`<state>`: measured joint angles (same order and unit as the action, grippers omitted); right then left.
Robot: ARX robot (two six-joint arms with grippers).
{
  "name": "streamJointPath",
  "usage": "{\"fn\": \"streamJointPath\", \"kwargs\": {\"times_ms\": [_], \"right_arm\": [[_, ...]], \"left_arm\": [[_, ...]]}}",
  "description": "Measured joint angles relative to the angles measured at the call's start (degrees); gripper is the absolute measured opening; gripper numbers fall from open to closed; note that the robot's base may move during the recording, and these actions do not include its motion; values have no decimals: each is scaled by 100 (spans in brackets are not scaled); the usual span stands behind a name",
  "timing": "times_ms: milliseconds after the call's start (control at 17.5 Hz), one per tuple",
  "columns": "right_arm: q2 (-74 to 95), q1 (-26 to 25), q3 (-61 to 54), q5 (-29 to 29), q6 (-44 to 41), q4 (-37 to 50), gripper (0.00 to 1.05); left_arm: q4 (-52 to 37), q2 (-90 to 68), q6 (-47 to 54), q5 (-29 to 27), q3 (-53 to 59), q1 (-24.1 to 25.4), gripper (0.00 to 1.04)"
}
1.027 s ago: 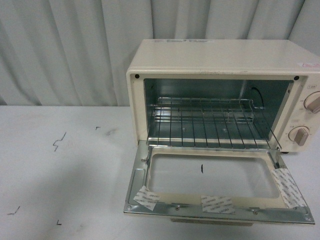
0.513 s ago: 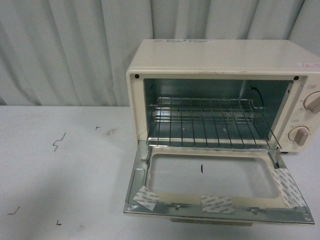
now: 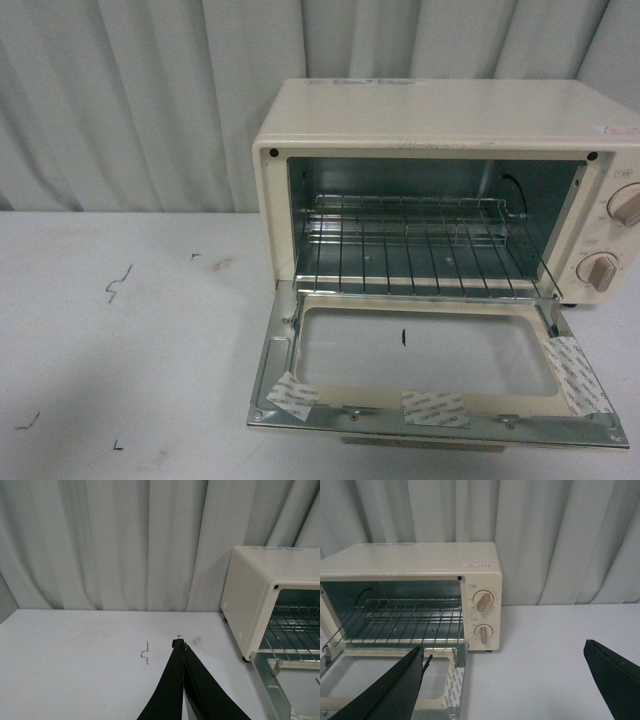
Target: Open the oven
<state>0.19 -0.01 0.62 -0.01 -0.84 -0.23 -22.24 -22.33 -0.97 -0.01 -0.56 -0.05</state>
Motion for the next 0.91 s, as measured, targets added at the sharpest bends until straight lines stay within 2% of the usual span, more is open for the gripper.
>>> {"fn": "streamJointPath", "kwargs": {"times_ms": [571, 685, 913], "right_arm": [[0, 0, 0, 0, 0, 0, 98], [0, 0, 0, 2, 0, 0, 98], [0, 0, 0, 0, 0, 2, 98]], "left_arm": [[1220, 1241, 0, 0, 0, 0, 2], [2277, 2142, 0, -2, -4, 0, 2], [2249, 2212, 0, 0, -2, 0, 2]]}}
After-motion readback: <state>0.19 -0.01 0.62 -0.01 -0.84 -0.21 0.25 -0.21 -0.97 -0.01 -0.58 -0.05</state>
